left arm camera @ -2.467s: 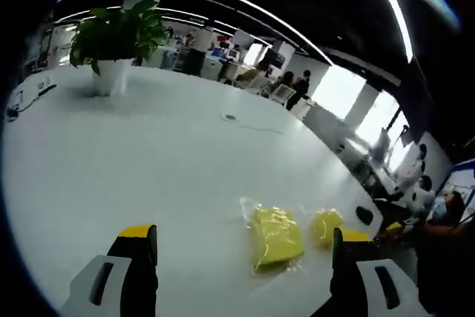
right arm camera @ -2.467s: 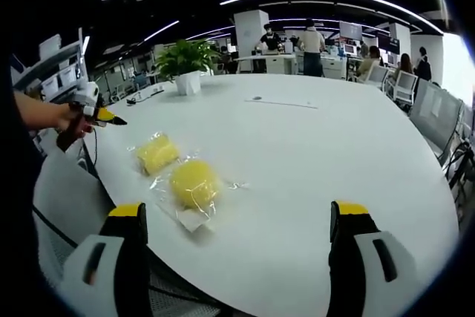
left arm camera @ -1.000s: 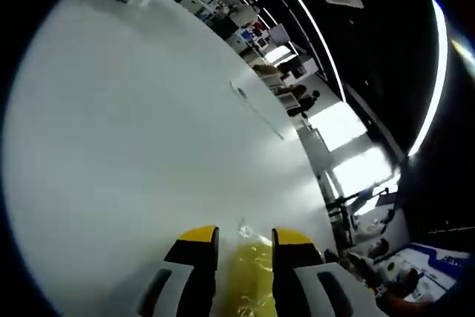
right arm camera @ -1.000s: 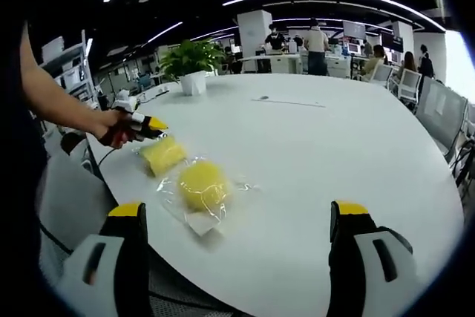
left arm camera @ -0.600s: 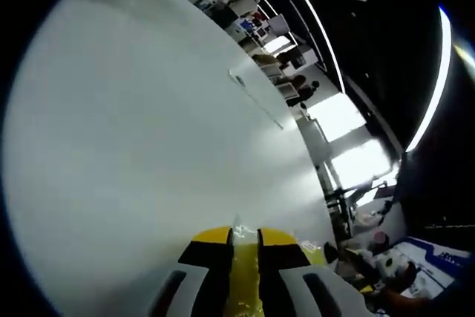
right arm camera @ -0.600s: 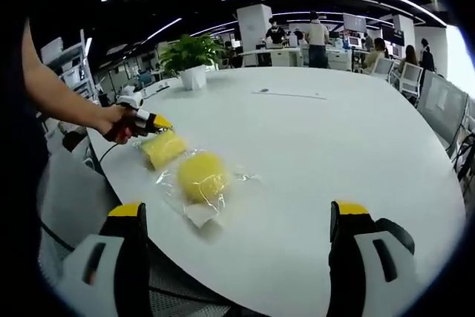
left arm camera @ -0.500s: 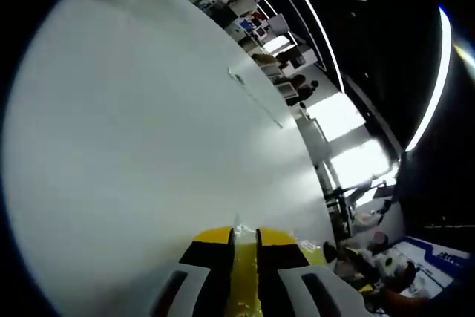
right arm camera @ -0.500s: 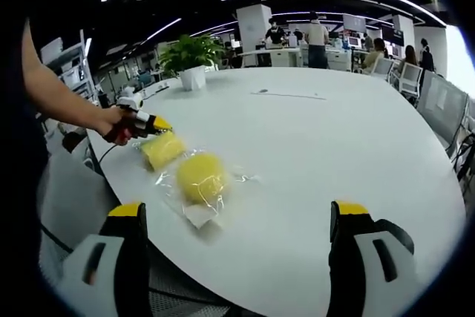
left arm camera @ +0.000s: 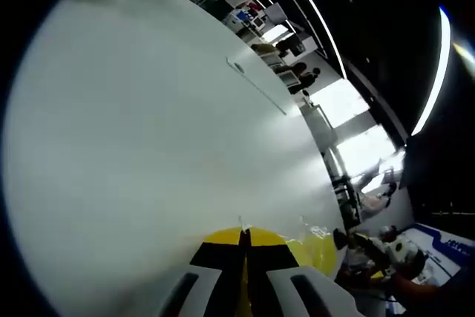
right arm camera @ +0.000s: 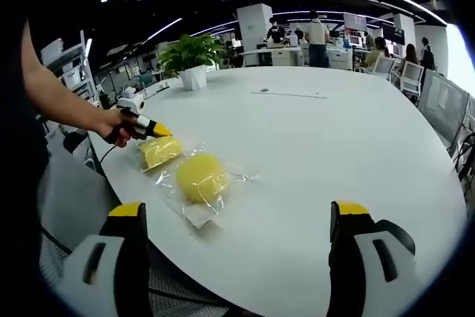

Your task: Compare the silicone blocks by pressing each to a similar depth, holding the contact briefly, and releasing to observe deformation and rebound differences across the visible hardness samples.

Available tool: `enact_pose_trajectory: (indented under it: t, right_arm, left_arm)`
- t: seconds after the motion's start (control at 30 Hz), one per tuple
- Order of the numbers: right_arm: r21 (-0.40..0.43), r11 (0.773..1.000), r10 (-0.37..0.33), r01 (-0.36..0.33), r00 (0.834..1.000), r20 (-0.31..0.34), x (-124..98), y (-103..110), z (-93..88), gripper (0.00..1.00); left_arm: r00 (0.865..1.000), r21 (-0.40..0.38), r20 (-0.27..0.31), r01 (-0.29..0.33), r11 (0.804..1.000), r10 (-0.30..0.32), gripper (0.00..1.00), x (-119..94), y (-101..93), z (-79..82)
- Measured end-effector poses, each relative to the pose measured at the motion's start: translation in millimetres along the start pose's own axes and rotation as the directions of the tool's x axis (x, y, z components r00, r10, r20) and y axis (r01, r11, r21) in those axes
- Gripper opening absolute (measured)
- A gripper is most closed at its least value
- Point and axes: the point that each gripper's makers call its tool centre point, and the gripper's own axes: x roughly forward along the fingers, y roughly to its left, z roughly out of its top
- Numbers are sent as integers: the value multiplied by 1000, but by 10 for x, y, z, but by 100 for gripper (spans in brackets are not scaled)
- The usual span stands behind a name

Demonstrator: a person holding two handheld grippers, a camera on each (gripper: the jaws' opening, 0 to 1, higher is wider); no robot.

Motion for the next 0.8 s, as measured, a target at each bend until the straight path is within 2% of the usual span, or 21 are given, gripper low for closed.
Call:
enact_pose_trajectory:
  t: [0.1,0.27,0.37,0.47,0.63,0.7,0.8]
  right_arm:
    - [0,1000,0,0,1000,2,1,0,10,96]
    - [1,1000,1,-1,1000,4,-3,-1,13,96]
    - [2,1000,0,0,1000,8,-13,9,25,96]
    - [3,1000,0,0,1000,11,-17,9,33,96]
    - [1,1000,1,-1,1000,13,-8,38,49,96]
    - [-2,1000,2,-2,1000,13,-2,50,52,96]
    - [1,1000,5,-5,1000,20,3,59,61,96]
  left_arm:
    - [1000,12,3,-16,1000,16,0,0,-17,1]
    - [999,-26,36,-22,999,23,0,-68,-57,19]
    - [995,-63,95,-1,998,7,0,-146,-119,107]
    - [992,-74,123,11,997,-2,0,-228,-183,113]
    - [983,-71,182,34,997,-20,0,-344,-252,139]
    - [977,-65,212,44,997,-30,0,-416,-346,163]
    - [973,-12,227,46,999,-42,0,-501,-483,175]
